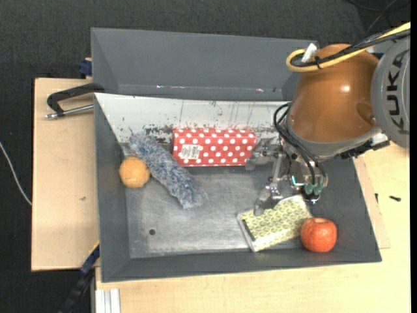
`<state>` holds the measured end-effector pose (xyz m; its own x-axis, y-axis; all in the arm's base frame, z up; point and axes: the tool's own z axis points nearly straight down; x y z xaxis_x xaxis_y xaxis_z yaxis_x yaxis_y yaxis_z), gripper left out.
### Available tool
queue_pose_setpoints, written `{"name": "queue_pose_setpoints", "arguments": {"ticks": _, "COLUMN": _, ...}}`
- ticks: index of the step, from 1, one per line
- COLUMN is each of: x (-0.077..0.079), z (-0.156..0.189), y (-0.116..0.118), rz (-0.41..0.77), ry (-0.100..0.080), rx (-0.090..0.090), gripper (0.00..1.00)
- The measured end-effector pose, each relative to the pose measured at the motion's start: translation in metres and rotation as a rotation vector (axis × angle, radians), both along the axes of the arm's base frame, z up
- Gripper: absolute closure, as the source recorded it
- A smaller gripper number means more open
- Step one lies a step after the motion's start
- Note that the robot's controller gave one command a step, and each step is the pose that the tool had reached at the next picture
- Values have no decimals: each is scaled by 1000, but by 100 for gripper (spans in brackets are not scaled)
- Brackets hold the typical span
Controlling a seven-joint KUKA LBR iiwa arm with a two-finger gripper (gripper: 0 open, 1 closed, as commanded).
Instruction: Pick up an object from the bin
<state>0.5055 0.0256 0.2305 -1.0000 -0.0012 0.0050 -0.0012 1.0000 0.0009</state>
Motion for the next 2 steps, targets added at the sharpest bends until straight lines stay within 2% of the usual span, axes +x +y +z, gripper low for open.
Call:
{"name": "queue_pose_setpoints", "arguments": {"ticks": 1, "x": 5, "z": -14, "y": -5, "rz": 35, "ry": -17, "rx": 1, "gripper": 0}}
{"name": "queue_pose_setpoints", "arguments": {"ticks": 2, "x": 9, "z": -76, "y": -23, "rz": 120, "ry": -10, "rx": 0, "gripper": 0}}
